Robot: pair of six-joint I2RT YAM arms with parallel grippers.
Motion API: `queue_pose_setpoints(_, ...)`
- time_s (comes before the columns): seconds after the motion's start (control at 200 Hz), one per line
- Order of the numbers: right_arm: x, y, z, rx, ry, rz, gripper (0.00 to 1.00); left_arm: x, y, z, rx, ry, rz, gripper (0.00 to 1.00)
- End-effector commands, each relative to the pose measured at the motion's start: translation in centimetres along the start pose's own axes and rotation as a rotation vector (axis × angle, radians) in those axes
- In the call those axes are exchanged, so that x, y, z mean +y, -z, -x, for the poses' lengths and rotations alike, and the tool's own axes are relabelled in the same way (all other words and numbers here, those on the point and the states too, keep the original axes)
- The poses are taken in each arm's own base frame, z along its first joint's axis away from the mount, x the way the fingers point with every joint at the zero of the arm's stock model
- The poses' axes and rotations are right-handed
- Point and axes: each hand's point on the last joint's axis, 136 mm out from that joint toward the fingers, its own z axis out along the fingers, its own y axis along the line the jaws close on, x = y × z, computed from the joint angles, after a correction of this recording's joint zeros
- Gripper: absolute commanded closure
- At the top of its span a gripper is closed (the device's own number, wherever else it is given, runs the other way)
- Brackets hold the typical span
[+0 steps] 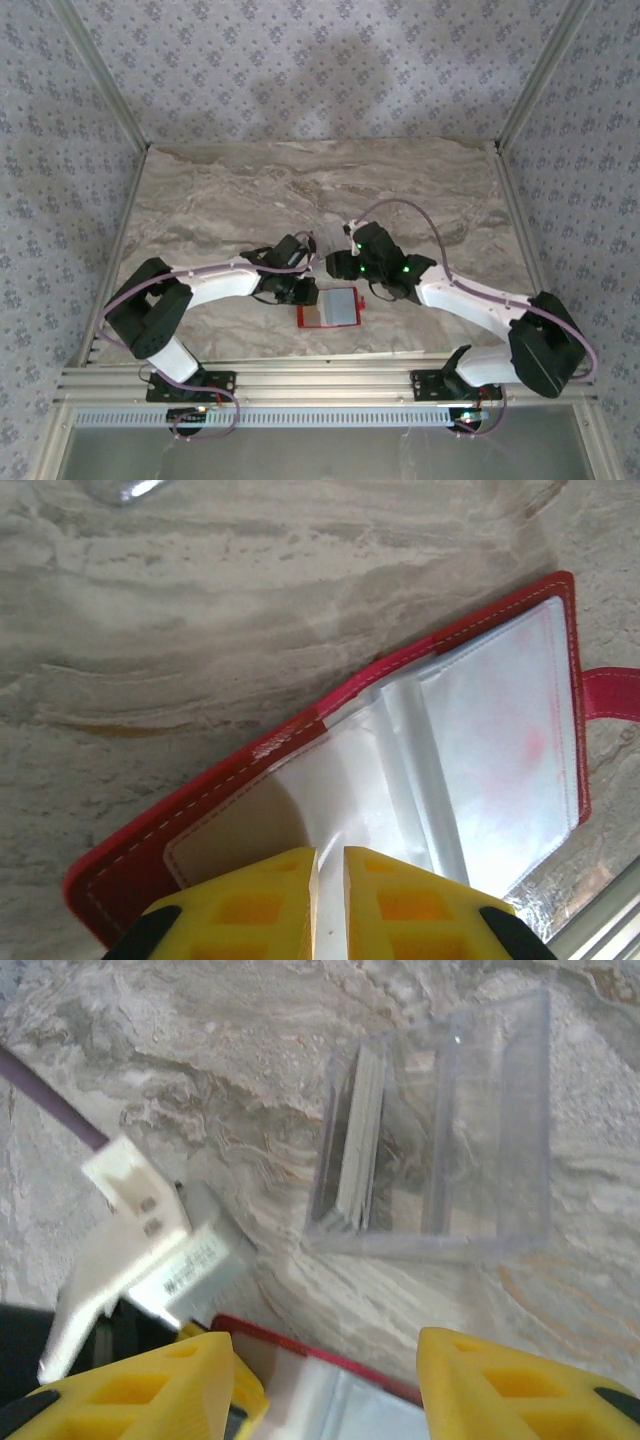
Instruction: Put the credit cards into the card holder
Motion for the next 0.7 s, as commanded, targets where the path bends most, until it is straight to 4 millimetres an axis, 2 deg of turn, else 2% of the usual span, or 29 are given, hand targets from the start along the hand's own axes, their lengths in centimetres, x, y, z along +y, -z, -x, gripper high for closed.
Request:
queue_pose_setpoints(0.0, 0.7, -1.0, 1.9, 0.015, 0.051, -0.015, 0.46, 1.3, -0.2, -0.8, 0.015, -0.015, 0.051, 0.86)
queue_pose_setpoints(0.23, 1.5, -4.8, 3.5, 0.085, 0.086, -0.034, 0.46, 1.5, 0.0, -1.2, 0.011, -0.017, 0.052, 0.86)
queue_pose_setpoints(0.335, 1.2, -6.5, 3.6, 0.119, 0.09, -0.052, 0.46, 1.7, -0.1, -1.3, 0.016, -0.013, 0.057, 0.86)
queue_pose_setpoints(0.37, 0.8, -7.1, 3.0, 0.142, 0.087, -0.059, 0.46, 1.8, -0.2, -1.4, 0.018, -0.009, 0.06, 0.86)
queue_pose_setpoints(0.39, 1.3, -7.2, 4.2, 0.122, 0.087, -0.051, 0.46, 1.8, -0.2, -1.4, 0.017, -0.008, 0.062, 0.86)
queue_pose_setpoints(0.694, -0.1, -9.4, 3.6, 0.181, 0.09, -0.1, 0.46, 1.8, -0.2, -1.4, 0.015, 0.002, 0.057, 0.86)
